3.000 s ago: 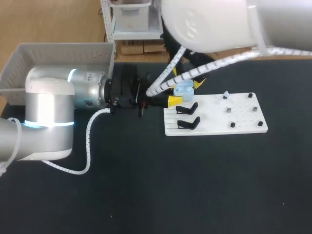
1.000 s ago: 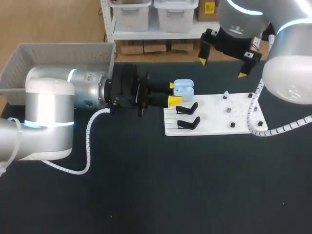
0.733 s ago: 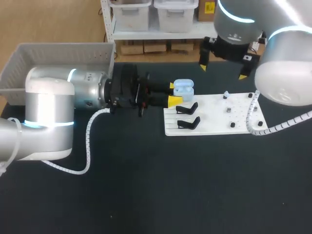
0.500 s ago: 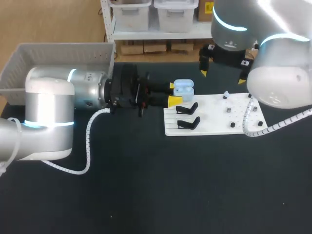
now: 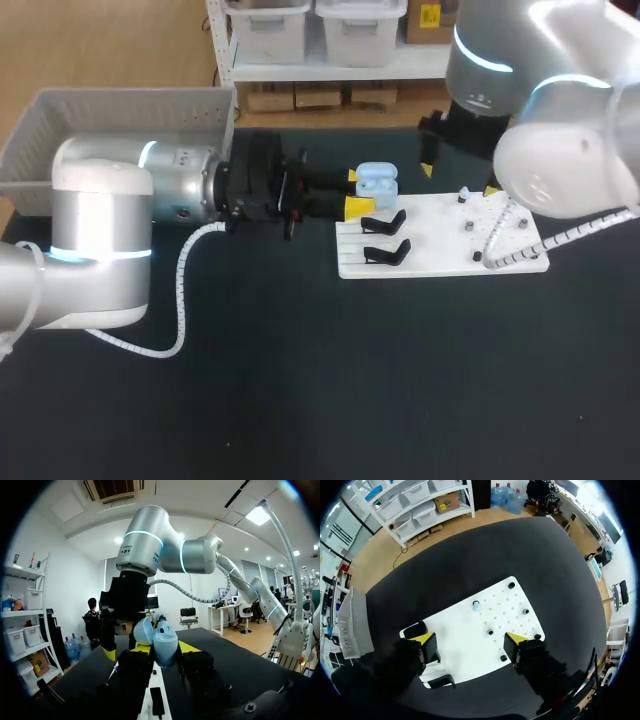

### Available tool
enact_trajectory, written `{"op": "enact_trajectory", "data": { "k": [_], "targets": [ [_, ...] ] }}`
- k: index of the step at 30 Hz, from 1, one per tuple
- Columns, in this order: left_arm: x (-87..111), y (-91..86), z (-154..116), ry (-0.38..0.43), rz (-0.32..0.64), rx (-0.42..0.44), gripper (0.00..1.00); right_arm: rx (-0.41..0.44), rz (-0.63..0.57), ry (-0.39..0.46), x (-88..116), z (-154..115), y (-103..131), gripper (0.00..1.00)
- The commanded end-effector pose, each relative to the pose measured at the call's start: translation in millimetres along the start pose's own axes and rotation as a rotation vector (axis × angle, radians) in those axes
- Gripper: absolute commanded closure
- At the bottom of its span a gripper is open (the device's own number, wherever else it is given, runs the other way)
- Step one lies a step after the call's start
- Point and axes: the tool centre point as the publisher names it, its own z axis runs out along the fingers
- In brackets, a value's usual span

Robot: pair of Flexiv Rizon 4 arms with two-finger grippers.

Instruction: Pick up each earbud case from the left stands, insert the matching earbuds, close the lid, and place the case in the box.

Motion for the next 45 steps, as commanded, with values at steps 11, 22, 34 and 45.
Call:
{"op": "enact_trajectory", "data": {
  "k": [11,22,34,45],
  "targets": [
    [0.3,-0.2,0.2,0.0,0.0,-0.002,1.0,0.04,0.009,-0.035,-5.4,26.9,-9.7,0.44],
    [0.3,-0.2,0.2,0.0,0.0,-0.002,1.0,0.029,0.007,-0.047,-15.3,43.1,-15.1,0.51],
    [0.3,-0.2,0.2,0.0,0.0,-0.002,1.0,0.043,0.012,-0.063,-19.4,55.2,-14.0,0.57],
    [0.3,-0.2,0.2,0.0,0.0,-0.002,1.0,0.042,0.086,-0.09,-25.7,61.9,-12.6,0.65]
  ]
}}
